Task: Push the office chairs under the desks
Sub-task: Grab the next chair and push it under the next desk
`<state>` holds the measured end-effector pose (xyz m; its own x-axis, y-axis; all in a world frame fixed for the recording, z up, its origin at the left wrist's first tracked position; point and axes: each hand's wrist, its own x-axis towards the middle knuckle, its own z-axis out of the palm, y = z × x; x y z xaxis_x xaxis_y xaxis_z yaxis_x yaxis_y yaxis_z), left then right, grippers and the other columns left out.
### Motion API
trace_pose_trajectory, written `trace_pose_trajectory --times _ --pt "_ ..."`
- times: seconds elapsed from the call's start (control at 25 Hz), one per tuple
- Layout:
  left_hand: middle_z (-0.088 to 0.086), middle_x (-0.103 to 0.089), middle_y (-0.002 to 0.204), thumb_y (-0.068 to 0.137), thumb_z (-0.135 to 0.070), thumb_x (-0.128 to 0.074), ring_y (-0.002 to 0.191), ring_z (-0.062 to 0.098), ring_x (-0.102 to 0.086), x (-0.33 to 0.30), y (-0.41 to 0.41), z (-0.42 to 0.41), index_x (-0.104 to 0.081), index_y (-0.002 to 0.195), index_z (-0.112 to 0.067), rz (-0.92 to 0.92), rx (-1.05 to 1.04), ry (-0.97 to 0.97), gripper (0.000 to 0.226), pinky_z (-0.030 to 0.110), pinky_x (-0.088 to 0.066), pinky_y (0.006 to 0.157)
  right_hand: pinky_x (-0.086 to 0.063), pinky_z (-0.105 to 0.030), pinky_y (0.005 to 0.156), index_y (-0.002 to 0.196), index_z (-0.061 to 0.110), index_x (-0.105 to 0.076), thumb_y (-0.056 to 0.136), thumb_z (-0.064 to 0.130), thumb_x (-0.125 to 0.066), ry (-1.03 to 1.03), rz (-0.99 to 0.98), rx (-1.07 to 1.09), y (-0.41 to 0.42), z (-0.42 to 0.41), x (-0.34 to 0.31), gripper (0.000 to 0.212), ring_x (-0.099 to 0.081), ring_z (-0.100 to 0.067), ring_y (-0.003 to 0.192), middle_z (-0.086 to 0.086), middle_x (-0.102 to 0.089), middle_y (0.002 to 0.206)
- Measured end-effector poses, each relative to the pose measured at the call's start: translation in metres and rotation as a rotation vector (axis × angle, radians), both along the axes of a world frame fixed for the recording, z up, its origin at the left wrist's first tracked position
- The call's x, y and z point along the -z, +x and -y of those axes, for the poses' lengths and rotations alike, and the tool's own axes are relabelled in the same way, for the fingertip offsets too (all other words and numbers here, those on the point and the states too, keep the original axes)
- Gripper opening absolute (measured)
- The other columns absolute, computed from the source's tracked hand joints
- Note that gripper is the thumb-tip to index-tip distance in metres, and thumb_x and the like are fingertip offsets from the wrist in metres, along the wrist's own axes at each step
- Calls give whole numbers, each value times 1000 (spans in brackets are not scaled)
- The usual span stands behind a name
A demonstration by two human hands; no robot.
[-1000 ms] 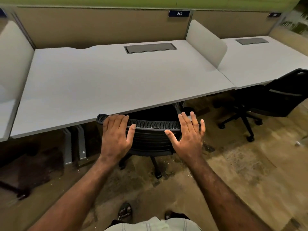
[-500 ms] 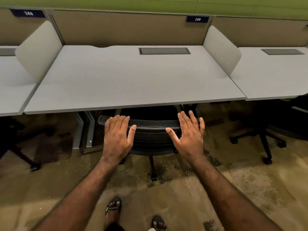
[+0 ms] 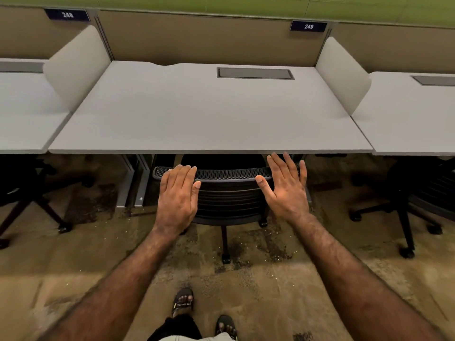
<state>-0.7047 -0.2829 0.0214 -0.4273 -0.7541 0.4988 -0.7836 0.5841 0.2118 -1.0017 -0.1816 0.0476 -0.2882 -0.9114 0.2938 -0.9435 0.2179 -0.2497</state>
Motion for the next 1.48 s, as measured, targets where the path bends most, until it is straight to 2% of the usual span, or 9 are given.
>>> trace_pose_trajectory --times 0.24,0.52,0.64,0.8,1.16,1.32,1.48 --pt "11 -56 156 115 -38 -33 154 28 -41 -2 -7 17 -53 153 -8 -33 -11 15 53 49 -24 131 16 -51 133 171 27 -30 109 74 -25 8 14 -28 -13 24 -2 78 8 -9 167 9 -21 180" --pt "9 -60 149 115 -42 -28 145 28 -49 -5 -14 55 -56 150 -10 4 -8 22 54 46 -25 130 27 -42 128 170 29 -30 106 81 -14 87 27 -26 -21 59 -4 84 6 -7 167 10 -24 178" --pt "10 -59 147 115 -42 -28 142 29 -49 -10 -15 73 -54 149 -10 13 8 31 54 47 -27 128 26 -45 129 171 30 -27 103 84 -8 145 29 -30 -26 80 -8 88 6 -8 167 9 -23 179" --pt "13 -59 149 114 -38 -34 146 32 -48 -14 -18 96 -54 150 -6 18 31 46 52 51 -29 128 20 -50 131 172 29 -23 102 83 -7 204 26 -28 -30 104 -13 90 8 -10 167 8 -19 180" --pt "14 -46 165 111 -52 -37 159 32 -33 1 -19 121 -42 159 -7 70 17 31 66 52 -20 133 25 -44 128 173 29 -17 103 82 -7 257 13 3 -23 121 -14 89 9 -12 167 6 -12 182" --pt "13 -38 169 109 -61 -30 162 30 -26 0 -18 121 -35 163 -9 113 32 65 75 51 -14 134 23 -46 129 174 28 -4 104 80 -6 314 -7 39 -20 120 -18 88 18 -15 166 5 5 183" --pt "18 -34 170 107 -64 -29 162 35 -25 -10 -15 117 -32 163 -4 155 51 82 83 53 -15 134 23 -50 130 173 25 11 103 81 -5 376 -6 102 -3 110 -23 91 30 -17 162 4 23 179"
